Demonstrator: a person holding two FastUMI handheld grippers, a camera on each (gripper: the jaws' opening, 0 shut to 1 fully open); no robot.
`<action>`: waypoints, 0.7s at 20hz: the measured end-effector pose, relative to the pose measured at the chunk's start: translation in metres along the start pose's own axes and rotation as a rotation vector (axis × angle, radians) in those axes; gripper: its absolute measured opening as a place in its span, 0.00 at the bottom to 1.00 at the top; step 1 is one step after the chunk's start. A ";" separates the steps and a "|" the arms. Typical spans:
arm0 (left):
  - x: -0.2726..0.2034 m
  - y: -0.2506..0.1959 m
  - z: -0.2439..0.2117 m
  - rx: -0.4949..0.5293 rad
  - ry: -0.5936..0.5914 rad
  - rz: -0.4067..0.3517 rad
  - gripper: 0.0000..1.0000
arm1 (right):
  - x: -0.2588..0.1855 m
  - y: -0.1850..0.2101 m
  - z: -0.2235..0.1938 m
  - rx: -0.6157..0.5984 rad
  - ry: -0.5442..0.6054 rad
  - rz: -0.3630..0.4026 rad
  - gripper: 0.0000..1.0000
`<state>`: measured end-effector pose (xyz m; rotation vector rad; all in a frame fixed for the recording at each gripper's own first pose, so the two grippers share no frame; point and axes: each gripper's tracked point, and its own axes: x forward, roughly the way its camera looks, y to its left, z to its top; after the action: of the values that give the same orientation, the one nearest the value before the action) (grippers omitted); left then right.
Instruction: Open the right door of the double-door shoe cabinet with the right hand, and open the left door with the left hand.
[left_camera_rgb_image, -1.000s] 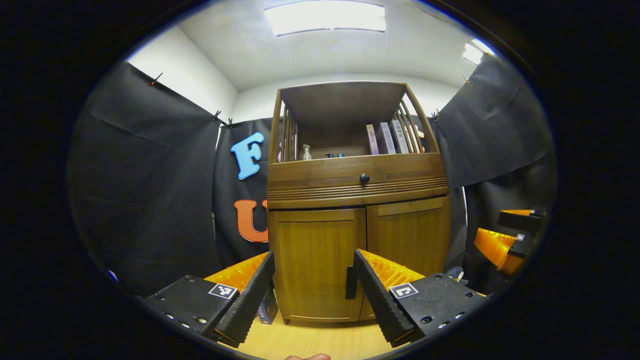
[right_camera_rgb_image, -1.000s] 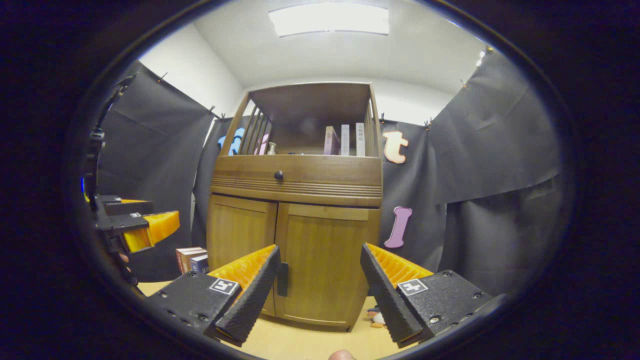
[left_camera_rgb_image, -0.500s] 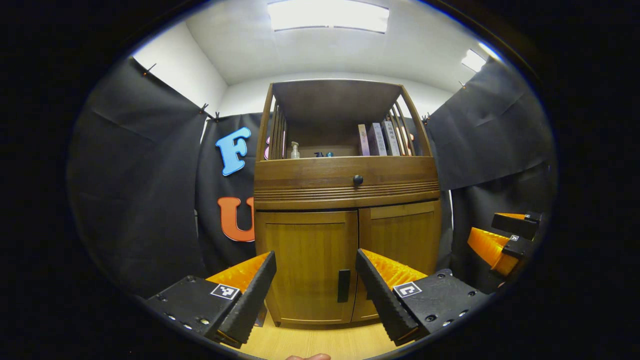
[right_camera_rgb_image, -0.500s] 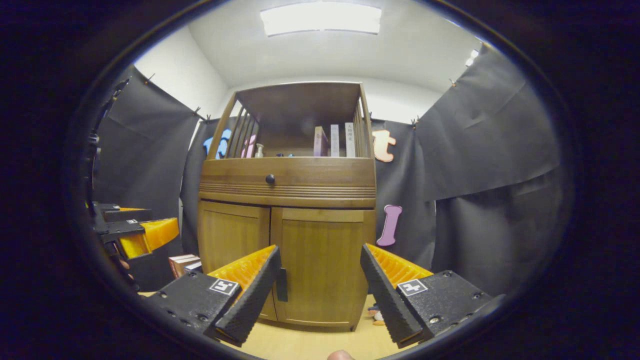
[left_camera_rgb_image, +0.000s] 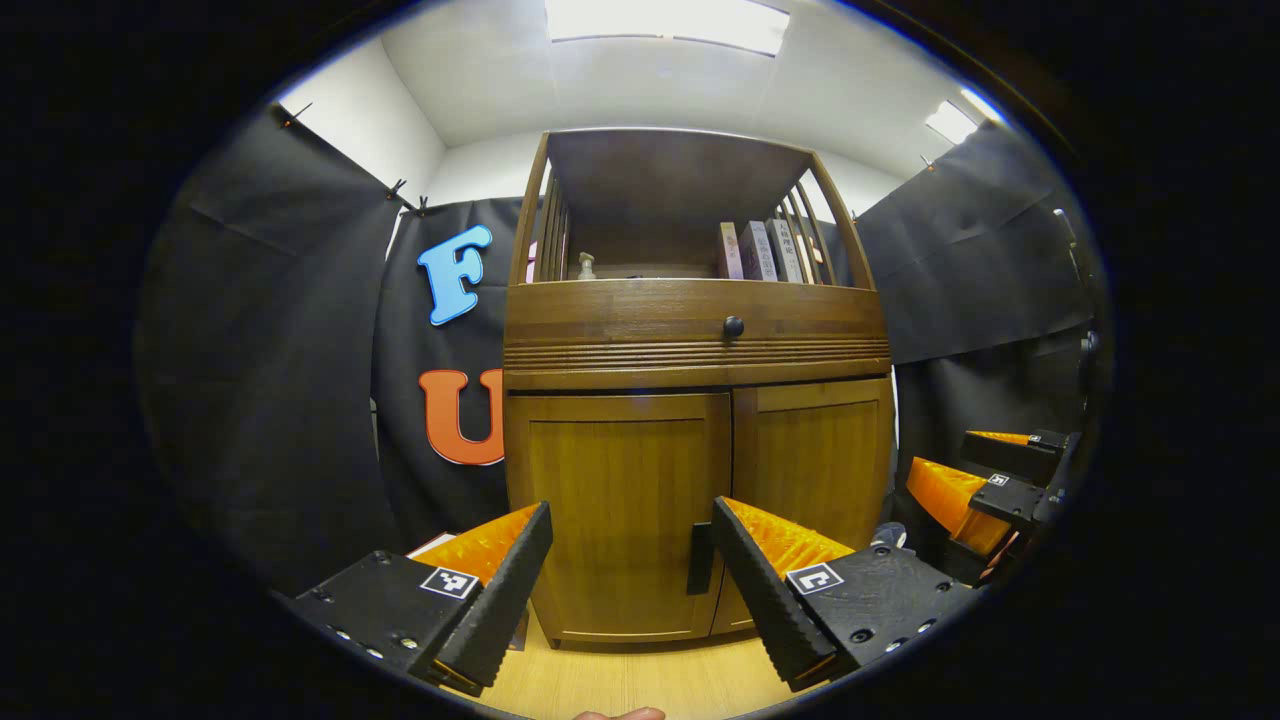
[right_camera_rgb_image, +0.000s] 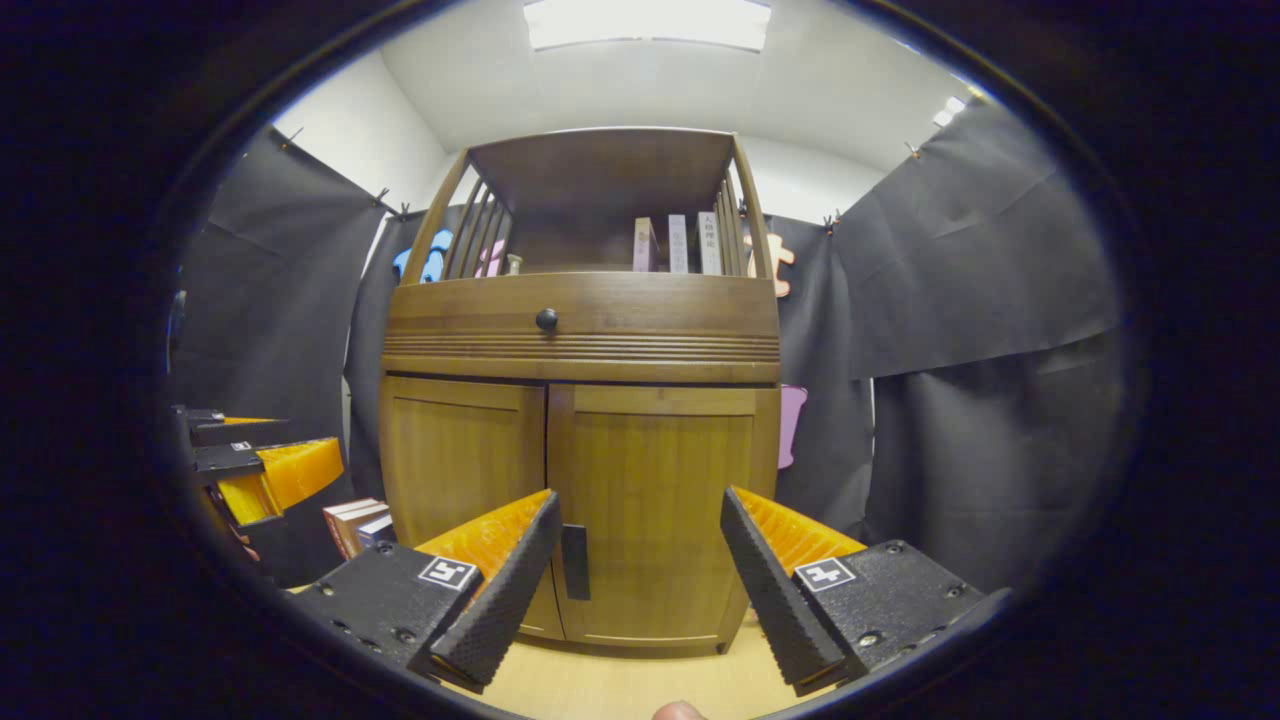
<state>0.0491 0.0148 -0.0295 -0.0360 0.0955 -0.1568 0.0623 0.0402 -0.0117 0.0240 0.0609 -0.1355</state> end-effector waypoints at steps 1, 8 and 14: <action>0.002 0.001 -0.001 -0.005 0.002 -0.003 1.00 | 0.005 0.004 -0.002 0.001 0.002 0.004 1.00; 0.011 0.020 -0.004 -0.012 0.000 0.029 0.96 | 0.040 0.029 -0.027 0.015 0.050 0.055 1.00; 0.010 0.031 -0.006 -0.018 0.005 0.065 1.00 | 0.058 0.039 -0.044 0.020 0.090 0.085 1.00</action>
<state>0.0633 0.0434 -0.0376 -0.0508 0.1031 -0.0910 0.1225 0.0720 -0.0583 0.0521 0.1485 -0.0495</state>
